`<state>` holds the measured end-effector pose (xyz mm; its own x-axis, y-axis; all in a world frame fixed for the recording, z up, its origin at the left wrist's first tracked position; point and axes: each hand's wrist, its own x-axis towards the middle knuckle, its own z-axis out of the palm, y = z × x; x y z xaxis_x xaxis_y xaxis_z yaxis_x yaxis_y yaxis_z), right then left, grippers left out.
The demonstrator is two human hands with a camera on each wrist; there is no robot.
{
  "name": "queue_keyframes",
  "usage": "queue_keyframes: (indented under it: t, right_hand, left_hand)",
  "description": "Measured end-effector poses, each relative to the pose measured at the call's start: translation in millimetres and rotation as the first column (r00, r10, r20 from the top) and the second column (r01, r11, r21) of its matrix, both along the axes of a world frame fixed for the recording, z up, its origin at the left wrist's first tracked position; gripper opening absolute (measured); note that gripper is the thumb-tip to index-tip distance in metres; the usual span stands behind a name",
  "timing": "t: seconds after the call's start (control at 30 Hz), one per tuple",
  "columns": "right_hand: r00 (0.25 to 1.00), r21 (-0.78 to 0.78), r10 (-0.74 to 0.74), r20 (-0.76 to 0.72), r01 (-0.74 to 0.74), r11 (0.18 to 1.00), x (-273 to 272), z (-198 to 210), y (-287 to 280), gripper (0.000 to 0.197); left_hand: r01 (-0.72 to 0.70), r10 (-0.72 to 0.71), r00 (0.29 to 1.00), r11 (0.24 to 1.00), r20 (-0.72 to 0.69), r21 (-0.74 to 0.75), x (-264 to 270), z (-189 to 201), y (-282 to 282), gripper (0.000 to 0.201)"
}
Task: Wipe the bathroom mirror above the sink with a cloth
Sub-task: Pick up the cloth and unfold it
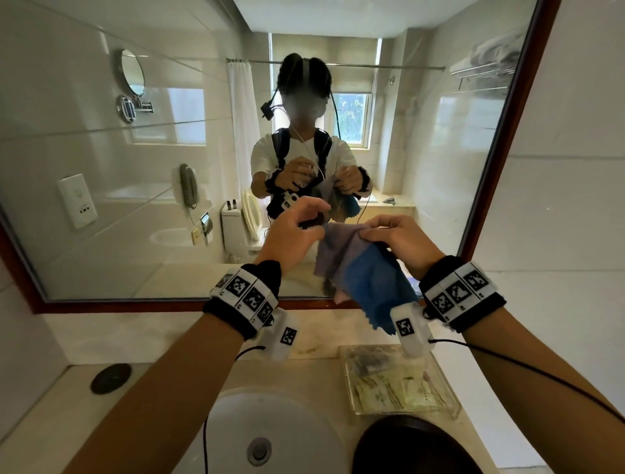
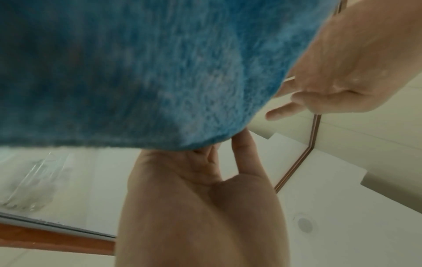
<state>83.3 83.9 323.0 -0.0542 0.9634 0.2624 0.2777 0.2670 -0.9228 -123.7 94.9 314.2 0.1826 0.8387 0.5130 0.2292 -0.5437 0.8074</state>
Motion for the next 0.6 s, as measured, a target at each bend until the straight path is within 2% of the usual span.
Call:
queue_keyframes:
  t: [0.07, 0.1, 0.23, 0.3, 0.37, 0.47, 0.6]
  right_hand:
    - [1.0, -0.007, 0.009, -0.02, -0.01, 1.0, -4.8, 3.8, -1.6, 0.006]
    - [0.999, -0.009, 0.013, -0.041, -0.014, 1.0, -7.1, 4.8, -2.0, 0.009]
    - [0.987, -0.043, 0.008, -0.158, -0.015, 0.999, -14.5, 7.4, -4.6, 0.014]
    - [0.98, -0.069, 0.011, -0.198, -0.025, 0.997, -17.6, 8.5, -5.7, 0.015]
    - [0.971, -0.075, 0.021, -0.239, -0.04, 0.996, -20.0, 9.2, -7.1, 0.014]
    - [0.959, -0.075, -0.014, -0.281, -0.008, 0.997, -25.0, 11.4, -6.9, 0.018]
    - [0.965, -0.034, -0.093, -0.247, 0.088, 0.996, -31.4, 12.6, -5.9, 0.018]
  left_hand:
    - [0.014, -0.009, 0.995, 0.998, -0.103, 0.055, 6.3, -3.2, -2.2, 0.026]
    - [0.023, -0.014, 0.988, 0.998, -0.155, 0.059, 9.1, -5.6, -2.3, 0.026]
    - [0.068, -0.053, 0.959, 0.997, -0.279, 0.045, 15.4, -15.9, -2.9, 0.048]
    - [0.07, -0.06, 0.965, 0.997, -0.254, 0.028, 15.7, -18.2, -3.0, 0.057]
    - [0.055, -0.055, 0.978, 0.998, -0.203, -0.01, 16.1, -19.1, -1.7, 0.056]
    - [0.032, -0.031, 0.987, 0.999, -0.155, 0.007, 14.2, -18.4, 3.5, 0.039]
    - [0.044, -0.045, 0.995, 0.999, -0.087, -0.01, 13.4, -16.1, 13.1, 0.016]
